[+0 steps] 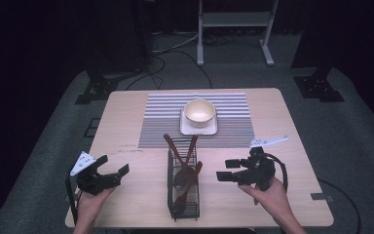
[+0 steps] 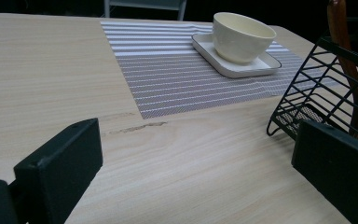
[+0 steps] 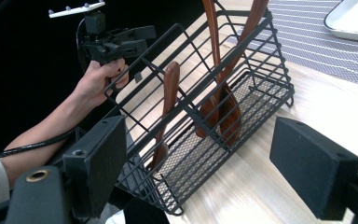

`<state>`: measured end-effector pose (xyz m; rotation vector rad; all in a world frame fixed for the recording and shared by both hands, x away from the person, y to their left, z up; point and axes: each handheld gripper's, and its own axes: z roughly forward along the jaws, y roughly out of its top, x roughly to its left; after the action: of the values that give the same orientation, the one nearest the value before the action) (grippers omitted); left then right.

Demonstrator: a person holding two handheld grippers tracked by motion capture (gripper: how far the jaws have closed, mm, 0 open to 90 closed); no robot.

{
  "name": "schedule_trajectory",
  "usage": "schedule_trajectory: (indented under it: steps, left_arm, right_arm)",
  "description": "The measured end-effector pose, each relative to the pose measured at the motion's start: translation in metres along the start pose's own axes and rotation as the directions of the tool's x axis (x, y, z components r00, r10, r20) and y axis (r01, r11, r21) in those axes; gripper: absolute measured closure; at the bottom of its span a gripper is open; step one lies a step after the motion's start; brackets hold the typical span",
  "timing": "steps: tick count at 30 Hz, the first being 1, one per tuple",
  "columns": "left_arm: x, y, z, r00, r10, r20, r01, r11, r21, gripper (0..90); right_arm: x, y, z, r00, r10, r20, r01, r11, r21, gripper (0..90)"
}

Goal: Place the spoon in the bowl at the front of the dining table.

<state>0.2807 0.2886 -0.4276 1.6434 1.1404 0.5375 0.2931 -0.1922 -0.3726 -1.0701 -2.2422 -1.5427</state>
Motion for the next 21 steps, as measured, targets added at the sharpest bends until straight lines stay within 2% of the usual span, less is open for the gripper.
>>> schedule_trajectory:
  steps: [21]
  left_arm:
    - [0.0,0.0,-0.001,1.0,0.004,-0.005,-0.004,1.0,-0.001,0.8]
  right_arm:
    - [0.008,0.018,0.024,0.9998,-0.01,-0.015,0.011,0.999,0.051,17.8]
